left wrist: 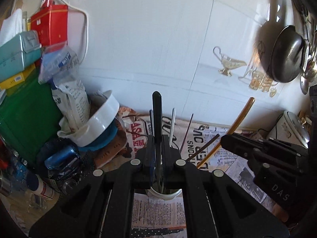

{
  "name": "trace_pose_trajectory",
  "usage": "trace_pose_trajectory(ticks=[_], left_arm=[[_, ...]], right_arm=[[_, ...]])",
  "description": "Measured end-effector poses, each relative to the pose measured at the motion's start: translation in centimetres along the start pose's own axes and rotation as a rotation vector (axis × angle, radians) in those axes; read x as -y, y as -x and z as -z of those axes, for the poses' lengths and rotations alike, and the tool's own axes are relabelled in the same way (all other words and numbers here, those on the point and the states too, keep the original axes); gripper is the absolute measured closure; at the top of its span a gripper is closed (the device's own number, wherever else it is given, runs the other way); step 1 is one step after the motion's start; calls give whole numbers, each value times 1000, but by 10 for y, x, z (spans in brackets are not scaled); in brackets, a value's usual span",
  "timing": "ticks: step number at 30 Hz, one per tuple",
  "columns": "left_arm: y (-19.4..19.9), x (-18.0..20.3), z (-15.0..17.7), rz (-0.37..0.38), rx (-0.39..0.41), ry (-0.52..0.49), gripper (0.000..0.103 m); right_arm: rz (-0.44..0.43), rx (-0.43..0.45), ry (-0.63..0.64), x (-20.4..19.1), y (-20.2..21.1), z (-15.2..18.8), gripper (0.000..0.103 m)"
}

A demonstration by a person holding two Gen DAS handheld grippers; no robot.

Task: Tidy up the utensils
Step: 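Lower the green and yellow chopsticks into the cup with the left and right tools, then open both tools to release the chopsticks into the cup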

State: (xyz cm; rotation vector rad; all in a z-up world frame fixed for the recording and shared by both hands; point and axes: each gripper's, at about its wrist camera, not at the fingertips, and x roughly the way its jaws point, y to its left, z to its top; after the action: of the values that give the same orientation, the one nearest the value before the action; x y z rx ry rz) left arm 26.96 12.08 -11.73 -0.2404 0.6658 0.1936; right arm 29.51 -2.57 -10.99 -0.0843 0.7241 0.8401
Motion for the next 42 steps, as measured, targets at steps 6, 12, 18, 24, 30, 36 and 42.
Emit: trace_pose_trajectory(ticks=[6, 12, 18, 24, 30, 36, 42], left_arm=[[-33, -1, 15, -5, -97, 5, 98], [-52, -1, 23, -20, -156, 8, 99], [-55, 0, 23, -43, -176, 5, 98], [-38, 1, 20, -64, -150, -3, 96], [-5, 6, 17, -69, -95, -17, 86], [29, 15, 20, -70, -34, -37, 65], [44, 28, 32, -35, -34, -68, 48]], right_arm=[[17, -98, -29, 14, -30, 13, 97], [15, -163, -18, 16, -47, 17, 97], [17, -176, -4, 15, -50, 15, 96], [22, -154, 5, 14, -34, 11, 95], [44, -94, 4, 13, 0, 10, 87], [91, -50, 2, 14, 34, 17, 81], [151, -45, -23, 23, 60, 37, 78]])
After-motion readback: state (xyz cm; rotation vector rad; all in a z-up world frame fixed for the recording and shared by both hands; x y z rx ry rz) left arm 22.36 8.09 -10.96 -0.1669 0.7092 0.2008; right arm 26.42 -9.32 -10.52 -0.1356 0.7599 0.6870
